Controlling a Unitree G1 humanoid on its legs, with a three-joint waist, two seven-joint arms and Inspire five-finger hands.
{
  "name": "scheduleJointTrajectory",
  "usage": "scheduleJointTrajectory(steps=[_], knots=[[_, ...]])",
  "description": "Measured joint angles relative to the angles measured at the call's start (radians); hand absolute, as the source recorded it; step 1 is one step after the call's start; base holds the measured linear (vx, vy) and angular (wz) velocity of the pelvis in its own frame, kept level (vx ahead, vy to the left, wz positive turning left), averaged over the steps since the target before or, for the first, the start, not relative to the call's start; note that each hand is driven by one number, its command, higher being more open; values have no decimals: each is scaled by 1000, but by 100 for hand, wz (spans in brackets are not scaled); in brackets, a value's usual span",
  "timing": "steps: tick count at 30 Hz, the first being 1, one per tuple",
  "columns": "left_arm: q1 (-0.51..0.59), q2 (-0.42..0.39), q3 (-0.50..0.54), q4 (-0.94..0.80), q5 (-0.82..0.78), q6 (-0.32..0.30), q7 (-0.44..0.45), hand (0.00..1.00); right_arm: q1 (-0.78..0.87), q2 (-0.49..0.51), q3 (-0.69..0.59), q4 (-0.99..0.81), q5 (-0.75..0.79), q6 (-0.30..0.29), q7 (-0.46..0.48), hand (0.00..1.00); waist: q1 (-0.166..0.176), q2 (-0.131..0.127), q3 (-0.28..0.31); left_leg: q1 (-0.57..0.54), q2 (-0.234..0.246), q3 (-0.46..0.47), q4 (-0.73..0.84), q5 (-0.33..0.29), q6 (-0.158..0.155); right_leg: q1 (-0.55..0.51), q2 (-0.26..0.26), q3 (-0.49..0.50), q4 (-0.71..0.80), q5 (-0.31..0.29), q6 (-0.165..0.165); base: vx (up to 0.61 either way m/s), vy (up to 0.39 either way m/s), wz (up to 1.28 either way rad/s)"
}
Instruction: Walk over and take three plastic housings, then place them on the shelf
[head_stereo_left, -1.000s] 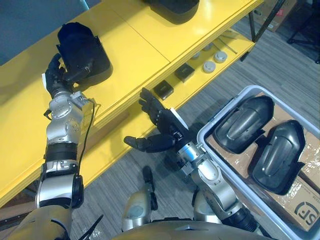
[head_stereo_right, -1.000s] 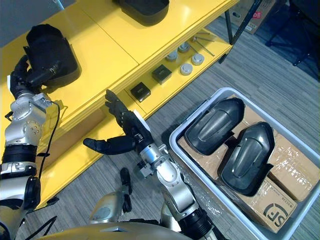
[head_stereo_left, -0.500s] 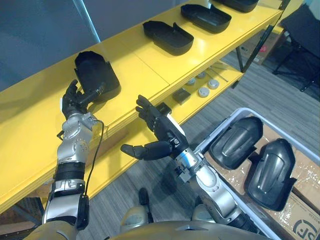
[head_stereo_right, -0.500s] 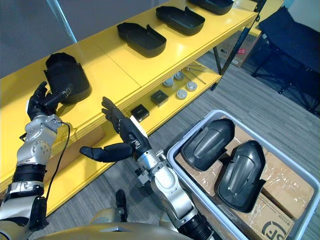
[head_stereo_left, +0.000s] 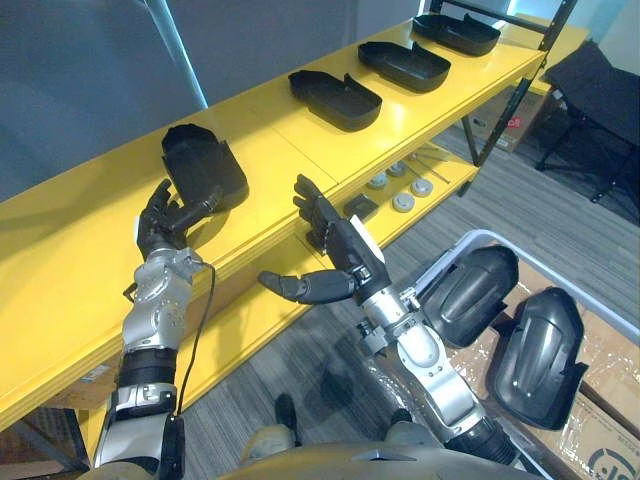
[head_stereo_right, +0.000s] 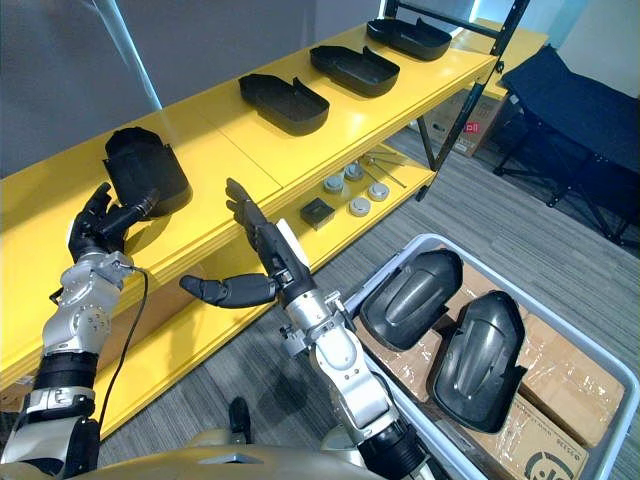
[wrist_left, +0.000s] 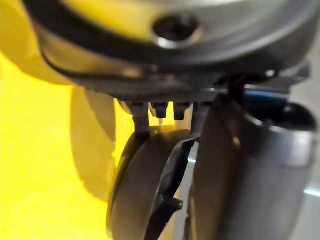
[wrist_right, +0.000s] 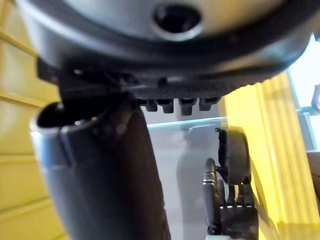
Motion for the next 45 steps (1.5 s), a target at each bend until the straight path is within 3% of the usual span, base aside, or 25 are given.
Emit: scheduleJointTrajectory(steps=[12, 19, 32, 45], knots=[[198, -113, 33, -190, 7, 3, -64, 100, -96, 0, -18, 116, -1, 0, 1, 100, 59, 23, -17, -6, 5, -49, -4, 8, -8, 32, 12, -54, -12, -9, -16, -14, -14, 12], [206, -134, 11, -229, 46, 26, -73, 100, -107, 1, -19, 119, -1, 1, -5, 100, 75, 19, -22, -8, 6, -53, -4, 9, -10, 31, 12, -56, -11, -9, -16, -17, -2, 2], [207, -135, -27, -256, 86, 30, -79, 100, -105, 2, -87, 128, 0, 4, 7, 100, 74, 9, -42, -6, 9, -26, -1, 9, -9, 17, 12, -26, -13, 4, -15, -8, 0, -6], [206, -134, -54, -271, 128, 41, -60, 100, -4, 2, -107, 52, 23, 9, 136, 100, 52, 0, -47, -1, 14, 2, -3, -1, -21, 2, 13, 0, -14, 4, -14, -3, 0, -5]])
